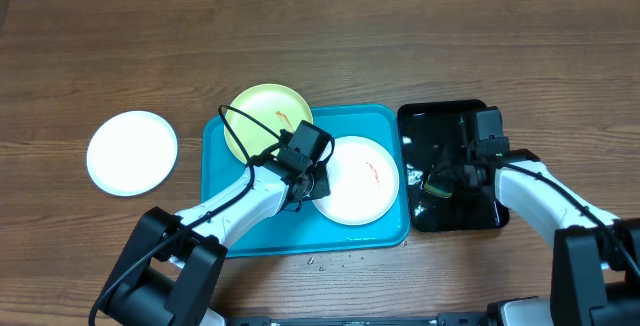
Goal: Clean dirty plates on tray and stack at the side
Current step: 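Scrub the sponge in the black tray water with the right gripper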
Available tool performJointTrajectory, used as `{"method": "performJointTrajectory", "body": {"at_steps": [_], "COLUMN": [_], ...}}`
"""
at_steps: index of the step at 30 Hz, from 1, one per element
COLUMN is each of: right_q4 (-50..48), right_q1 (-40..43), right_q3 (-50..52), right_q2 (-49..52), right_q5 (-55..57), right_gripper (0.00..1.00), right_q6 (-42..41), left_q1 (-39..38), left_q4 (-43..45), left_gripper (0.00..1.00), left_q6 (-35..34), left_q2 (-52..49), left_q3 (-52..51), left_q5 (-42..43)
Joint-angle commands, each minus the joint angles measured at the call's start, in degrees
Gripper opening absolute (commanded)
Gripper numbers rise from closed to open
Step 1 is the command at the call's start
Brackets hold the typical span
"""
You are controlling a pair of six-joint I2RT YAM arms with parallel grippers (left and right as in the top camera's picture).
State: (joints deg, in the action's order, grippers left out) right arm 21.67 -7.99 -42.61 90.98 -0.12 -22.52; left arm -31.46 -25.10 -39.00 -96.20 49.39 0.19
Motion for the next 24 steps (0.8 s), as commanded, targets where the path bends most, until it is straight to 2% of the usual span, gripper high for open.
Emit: {"method": "performJointTrajectory", "body": {"at_steps": [1, 3, 6, 8, 10, 11, 13, 15, 18, 22, 24], "right_q4": [-0.9, -0.3, 4.2, 8.6, 11.9, 12.6, 14.1, 16.5, 18.1, 15.6, 14.0], "right_q1": [-0.1, 0.0, 0.0, 0.0, 0.0, 0.0, 0.0, 0.0, -0.1, -0.1, -0.1], "right_q3": [0.0, -1.4, -5.3, -7.9, -9.7, -9.9, -9.9, -9.9, -9.1, -5.7, -4.4], "right_q2": [0.2, 0.2, -0.1, -0.1, -0.1, -0.1, -0.1, -0.1, -0.1, 0.0, 0.0], "right_q5": [0.0, 0.0, -1.6, -1.9, -1.9, -1.9, -1.9, -1.9, -2.4, -2.6, -2.6], "right_gripper": [0.37, 0.33, 0.37, 0.24, 0.21, 0.25, 0.47, 0.57, 0.59, 0.59, 0.54], "right_q6": [0.5, 0.6, 4.3, 6.1, 6.5, 6.5, 6.4, 6.2, 6.0, 6.0, 6.0], "left_q1": [0.0, 0.0, 0.0, 0.0, 0.0, 0.0, 0.0, 0.0, 0.0, 0.0, 0.0], "left_q4": [-0.6, -0.7, -0.9, -1.0, -1.0, -0.9, -0.8, -0.8, -0.8, -1.3, -1.6], "left_gripper": [0.22, 0.19, 0.19, 0.18, 0.19, 0.20, 0.27, 0.35, 0.36, 0.31, 0.24], "left_q6": [-0.2, 0.4, 0.8, 0.9, 0.9, 0.9, 0.9, 0.9, 0.9, 0.9, 0.9], "left_q2": [-1.3, -1.3, -1.3, -1.3, -1.3, -1.3, -1.3, -1.3, -1.3, -1.3, -1.3], "left_q3": [-0.8, -0.8, -0.8, -0.8, -0.8, -0.8, -0.8, -0.8, -0.8, -0.8, -0.8], "left_q5": [-0.4, -0.3, -0.4, -0.4, -0.4, -0.4, -0.4, -0.3, -0.4, -0.4, -0.3]}}
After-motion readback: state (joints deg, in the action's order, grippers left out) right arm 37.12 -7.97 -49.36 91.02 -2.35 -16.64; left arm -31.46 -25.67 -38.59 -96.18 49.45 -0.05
